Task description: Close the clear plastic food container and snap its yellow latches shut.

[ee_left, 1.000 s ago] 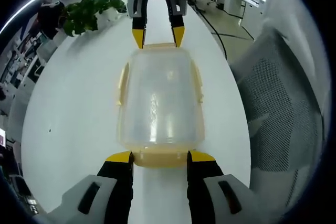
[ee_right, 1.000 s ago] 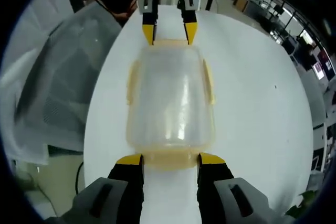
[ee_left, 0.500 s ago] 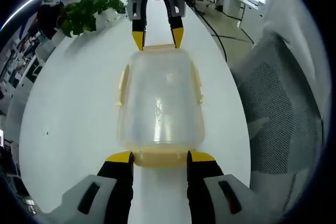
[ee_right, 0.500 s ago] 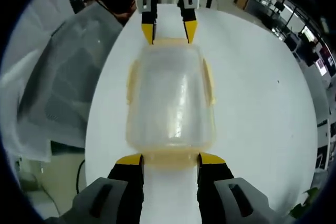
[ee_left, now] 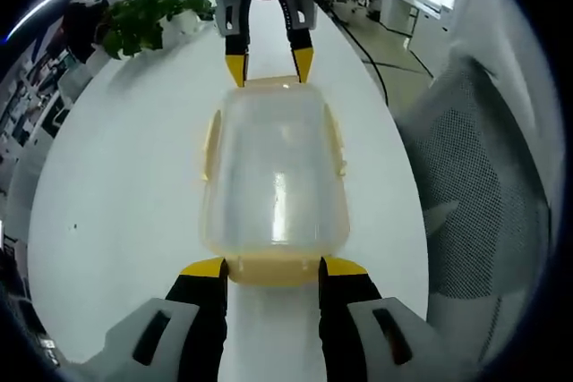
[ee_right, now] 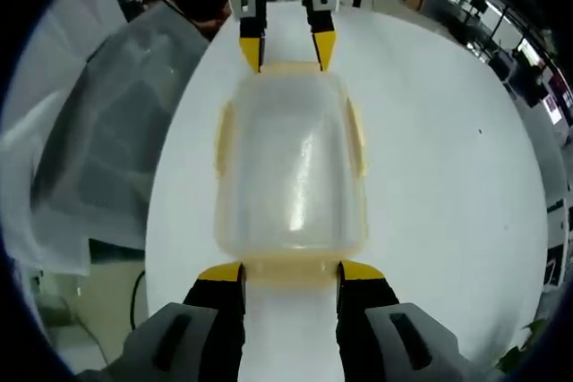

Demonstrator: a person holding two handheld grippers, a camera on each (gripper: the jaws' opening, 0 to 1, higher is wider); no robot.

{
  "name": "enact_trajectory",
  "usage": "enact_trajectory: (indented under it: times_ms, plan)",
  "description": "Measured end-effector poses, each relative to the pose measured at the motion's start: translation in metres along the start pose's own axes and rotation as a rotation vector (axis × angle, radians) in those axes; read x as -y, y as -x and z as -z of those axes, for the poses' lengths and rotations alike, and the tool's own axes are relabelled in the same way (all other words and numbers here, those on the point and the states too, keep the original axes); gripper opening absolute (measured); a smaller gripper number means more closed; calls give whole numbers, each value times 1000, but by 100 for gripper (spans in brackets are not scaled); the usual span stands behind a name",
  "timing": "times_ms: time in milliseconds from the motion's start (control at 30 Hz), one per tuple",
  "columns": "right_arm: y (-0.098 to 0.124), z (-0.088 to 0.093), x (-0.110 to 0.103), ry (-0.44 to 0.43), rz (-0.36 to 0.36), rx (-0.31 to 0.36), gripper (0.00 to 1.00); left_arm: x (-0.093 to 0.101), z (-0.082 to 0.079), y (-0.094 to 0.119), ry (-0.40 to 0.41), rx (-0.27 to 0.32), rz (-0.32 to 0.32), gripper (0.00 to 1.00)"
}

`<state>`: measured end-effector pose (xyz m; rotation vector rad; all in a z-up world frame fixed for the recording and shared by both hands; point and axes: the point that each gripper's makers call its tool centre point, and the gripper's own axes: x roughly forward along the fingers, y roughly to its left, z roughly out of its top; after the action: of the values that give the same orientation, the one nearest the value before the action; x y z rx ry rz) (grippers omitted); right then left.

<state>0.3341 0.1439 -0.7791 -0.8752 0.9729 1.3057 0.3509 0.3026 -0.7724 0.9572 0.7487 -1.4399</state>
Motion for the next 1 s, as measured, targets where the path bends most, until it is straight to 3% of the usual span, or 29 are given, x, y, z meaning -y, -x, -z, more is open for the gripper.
enact_trajectory:
  times_ms: [1000]
  plan:
    - [-2, 2, 0, -36, -25, 18, 40, -2, 2, -2, 0, 0, 14, 40]
